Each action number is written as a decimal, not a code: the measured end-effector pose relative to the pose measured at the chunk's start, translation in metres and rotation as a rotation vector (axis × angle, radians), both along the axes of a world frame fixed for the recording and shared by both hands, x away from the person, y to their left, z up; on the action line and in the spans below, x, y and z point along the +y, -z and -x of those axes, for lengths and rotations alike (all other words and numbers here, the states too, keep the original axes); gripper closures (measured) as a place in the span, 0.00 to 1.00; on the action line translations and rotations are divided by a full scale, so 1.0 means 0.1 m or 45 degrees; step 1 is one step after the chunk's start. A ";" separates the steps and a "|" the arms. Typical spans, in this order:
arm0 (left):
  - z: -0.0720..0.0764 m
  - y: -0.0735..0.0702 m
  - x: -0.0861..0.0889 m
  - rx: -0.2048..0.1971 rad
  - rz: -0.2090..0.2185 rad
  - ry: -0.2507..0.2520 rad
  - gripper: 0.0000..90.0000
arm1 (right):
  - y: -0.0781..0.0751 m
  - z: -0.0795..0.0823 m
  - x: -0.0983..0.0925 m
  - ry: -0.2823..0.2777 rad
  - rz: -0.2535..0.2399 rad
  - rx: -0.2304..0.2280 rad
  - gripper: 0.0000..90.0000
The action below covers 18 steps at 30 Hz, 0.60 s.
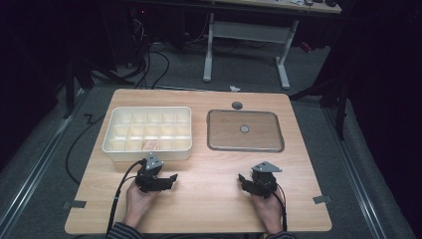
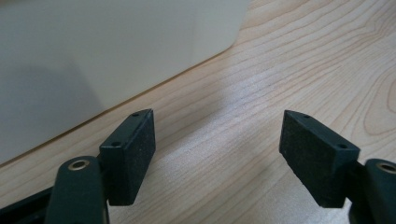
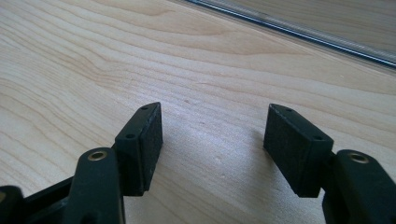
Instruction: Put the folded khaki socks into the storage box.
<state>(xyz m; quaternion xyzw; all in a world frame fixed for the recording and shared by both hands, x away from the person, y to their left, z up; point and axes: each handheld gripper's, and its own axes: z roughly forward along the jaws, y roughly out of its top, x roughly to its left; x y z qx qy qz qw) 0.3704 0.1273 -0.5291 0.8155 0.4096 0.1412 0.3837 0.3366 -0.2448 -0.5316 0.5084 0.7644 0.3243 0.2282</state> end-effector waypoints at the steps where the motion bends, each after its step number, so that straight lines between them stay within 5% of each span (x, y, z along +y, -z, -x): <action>1: 0.00 0.00 0.00 -0.002 0.001 -0.001 0.30 | 0.00 0.00 0.00 0.000 0.000 0.000 0.42; 18: 0.00 0.07 -0.07 -0.047 -0.062 -0.010 0.29 | 0.00 0.00 0.00 -0.002 0.000 0.000 0.42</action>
